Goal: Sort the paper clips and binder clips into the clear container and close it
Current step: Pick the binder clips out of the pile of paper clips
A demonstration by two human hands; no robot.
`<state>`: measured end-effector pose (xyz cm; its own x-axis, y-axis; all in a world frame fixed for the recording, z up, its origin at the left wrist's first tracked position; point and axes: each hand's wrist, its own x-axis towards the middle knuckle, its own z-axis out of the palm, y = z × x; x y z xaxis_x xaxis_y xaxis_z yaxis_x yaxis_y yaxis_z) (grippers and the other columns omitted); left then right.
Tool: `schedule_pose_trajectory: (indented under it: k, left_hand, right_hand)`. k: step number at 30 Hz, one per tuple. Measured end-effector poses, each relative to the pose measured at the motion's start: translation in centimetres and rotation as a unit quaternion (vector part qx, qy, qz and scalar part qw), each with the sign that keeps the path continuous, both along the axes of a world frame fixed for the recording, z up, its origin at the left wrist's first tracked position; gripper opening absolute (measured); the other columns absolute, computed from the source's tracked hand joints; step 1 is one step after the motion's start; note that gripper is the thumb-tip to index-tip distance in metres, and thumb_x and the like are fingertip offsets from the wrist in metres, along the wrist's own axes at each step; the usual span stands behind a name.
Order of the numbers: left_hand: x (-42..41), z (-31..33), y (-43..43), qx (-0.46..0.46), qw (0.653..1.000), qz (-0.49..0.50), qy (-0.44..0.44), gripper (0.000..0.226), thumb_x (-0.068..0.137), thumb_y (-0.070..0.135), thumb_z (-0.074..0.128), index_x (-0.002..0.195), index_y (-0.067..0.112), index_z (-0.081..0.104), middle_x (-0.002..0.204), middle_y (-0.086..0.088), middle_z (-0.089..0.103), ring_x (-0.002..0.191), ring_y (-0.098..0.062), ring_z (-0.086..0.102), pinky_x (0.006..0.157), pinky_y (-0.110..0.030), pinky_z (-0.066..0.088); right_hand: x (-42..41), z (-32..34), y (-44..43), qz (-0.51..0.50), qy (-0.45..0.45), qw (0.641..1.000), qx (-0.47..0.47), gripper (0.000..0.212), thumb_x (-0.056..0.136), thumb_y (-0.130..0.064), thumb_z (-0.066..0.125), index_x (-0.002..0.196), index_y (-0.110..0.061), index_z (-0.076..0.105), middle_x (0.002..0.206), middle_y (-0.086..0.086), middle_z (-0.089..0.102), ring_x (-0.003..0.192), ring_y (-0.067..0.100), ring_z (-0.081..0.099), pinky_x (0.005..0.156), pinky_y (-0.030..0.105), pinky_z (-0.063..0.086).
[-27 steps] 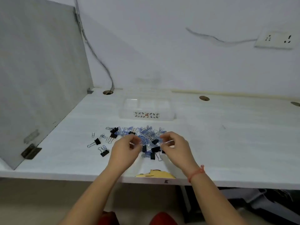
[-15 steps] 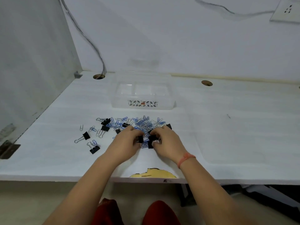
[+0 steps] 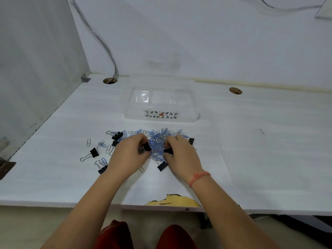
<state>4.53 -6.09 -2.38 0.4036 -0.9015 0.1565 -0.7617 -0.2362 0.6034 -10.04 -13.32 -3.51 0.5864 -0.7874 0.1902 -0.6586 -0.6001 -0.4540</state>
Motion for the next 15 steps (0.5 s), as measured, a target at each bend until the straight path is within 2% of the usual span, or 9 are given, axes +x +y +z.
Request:
schedule_pose_trajectory:
  k: [2, 5, 8, 10, 12, 15]
  left_hand:
    - [0.0, 0.3, 0.1, -0.018, 0.999, 0.023, 0.021, 0.02, 0.077, 0.017, 0.069, 0.096, 0.021, 0.063, 0.088, 0.01, 0.061, 0.067, -0.007, 0.055, 0.054, -0.013, 0.033]
    - [-0.6, 0.8, 0.3, -0.045, 0.997, 0.034, 0.06, 0.026, 0.076, 0.016, 0.07, 0.102, 0.019, 0.063, 0.085, 0.008, 0.059, 0.069, -0.002, 0.052, 0.058, -0.012, 0.036]
    - [-1.6, 1.2, 0.6, -0.062, 0.99, 0.039, 0.119, 0.029, 0.077, 0.016, 0.069, 0.103, 0.026, 0.059, 0.078, 0.009, 0.056, 0.071, -0.008, 0.055, 0.059, -0.019, 0.041]
    - [-2.0, 1.2, 0.6, -0.063, 0.984, 0.034, 0.163, 0.028, 0.078, 0.01, 0.064, 0.101, 0.025, 0.06, 0.076, 0.002, 0.058, 0.069, -0.018, 0.056, 0.059, -0.027, 0.044]
    - [-2.2, 1.0, 0.6, -0.049, 0.975, 0.03, 0.215, 0.022, 0.078, 0.004, 0.057, 0.094, 0.019, 0.06, 0.077, -0.008, 0.058, 0.066, -0.023, 0.052, 0.055, -0.029, 0.044]
    - [-2.2, 0.8, 0.8, -0.007, 0.96, 0.017, 0.28, 0.012, 0.079, 0.002, 0.054, 0.082, 0.014, 0.053, 0.073, -0.006, 0.051, 0.062, -0.02, 0.042, 0.054, -0.03, 0.037]
  right_hand:
    - [-0.2, 0.2, 0.0, 0.001, -0.021, 1.0, -0.004, 0.018, 0.084, -0.014, 0.059, 0.102, -0.015, 0.054, 0.101, 0.004, 0.058, 0.093, 0.024, 0.053, 0.068, 0.03, 0.039]
    - [-0.7, 0.6, 0.0, 0.002, -0.036, 0.999, 0.015, 0.031, 0.083, -0.011, 0.061, 0.112, -0.019, 0.053, 0.101, 0.002, 0.063, 0.096, 0.021, 0.055, 0.073, 0.032, 0.046]
    - [-0.9, 0.3, -0.2, -0.003, -0.023, 0.999, 0.043, 0.039, 0.081, -0.011, 0.062, 0.116, -0.022, 0.05, 0.088, 0.001, 0.06, 0.094, 0.022, 0.054, 0.066, 0.028, 0.038]
    - [-0.8, 0.0, -0.4, -0.012, -0.023, 0.998, 0.058, 0.036, 0.081, -0.011, 0.061, 0.114, -0.02, 0.05, 0.084, 0.003, 0.06, 0.094, 0.023, 0.054, 0.066, 0.028, 0.036]
    - [-0.9, -0.2, -0.5, -0.012, -0.013, 0.998, 0.06, 0.032, 0.082, -0.013, 0.059, 0.113, -0.017, 0.051, 0.091, 0.006, 0.064, 0.098, 0.025, 0.054, 0.068, 0.029, 0.037]
    - [-1.1, -0.2, -0.6, -0.009, 0.014, 0.999, 0.04, 0.026, 0.087, -0.015, 0.055, 0.113, -0.013, 0.055, 0.099, 0.008, 0.066, 0.104, 0.027, 0.053, 0.075, 0.032, 0.043]
